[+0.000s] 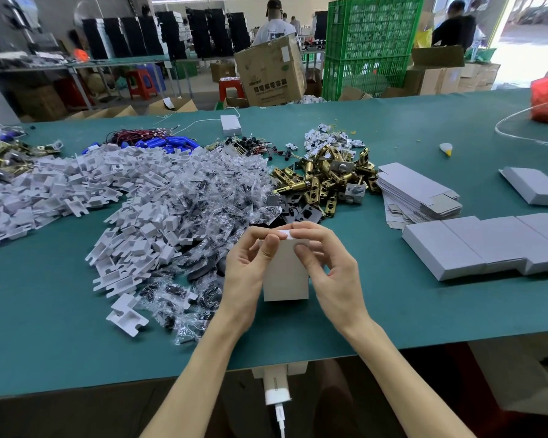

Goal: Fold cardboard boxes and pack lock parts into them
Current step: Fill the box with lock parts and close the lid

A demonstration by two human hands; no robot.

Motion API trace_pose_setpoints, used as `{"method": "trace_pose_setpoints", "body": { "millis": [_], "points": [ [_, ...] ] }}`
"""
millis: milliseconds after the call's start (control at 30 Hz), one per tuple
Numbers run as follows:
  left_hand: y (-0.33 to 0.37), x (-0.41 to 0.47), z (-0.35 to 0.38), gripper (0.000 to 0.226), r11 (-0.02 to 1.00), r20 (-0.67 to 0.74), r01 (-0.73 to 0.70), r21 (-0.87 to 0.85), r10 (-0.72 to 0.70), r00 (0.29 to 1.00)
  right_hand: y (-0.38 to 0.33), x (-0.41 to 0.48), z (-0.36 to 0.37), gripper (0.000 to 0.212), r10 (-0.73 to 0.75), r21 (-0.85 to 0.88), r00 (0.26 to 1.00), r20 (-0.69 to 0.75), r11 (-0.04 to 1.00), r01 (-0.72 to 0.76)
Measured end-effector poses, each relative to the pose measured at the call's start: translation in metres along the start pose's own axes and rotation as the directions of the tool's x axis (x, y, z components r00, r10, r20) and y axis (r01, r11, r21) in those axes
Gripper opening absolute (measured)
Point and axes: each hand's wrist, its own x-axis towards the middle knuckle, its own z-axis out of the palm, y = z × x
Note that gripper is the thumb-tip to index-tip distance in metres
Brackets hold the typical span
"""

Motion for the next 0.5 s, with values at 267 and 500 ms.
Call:
{"method": "trace_pose_setpoints", "body": {
  "millis": [267,500],
  "points": [
    [-0.003,-0.001,0.0,0.021,1.0,-0.04,-0.003,0.025,0.004,0.999,-0.002,-0.004,0.005,0.018,0.007,-0.017,1.0,-0.03,1.0,-0.007],
    [-0.009,-0.002,-0.003,0.027,1.0,-0.023,0.014,0.028,-0.014,1.0,0.003,-0.009,0.011,0.026,-0.008,-0.078,0.998,-0.06,0.997,0.003]
  ]
}}
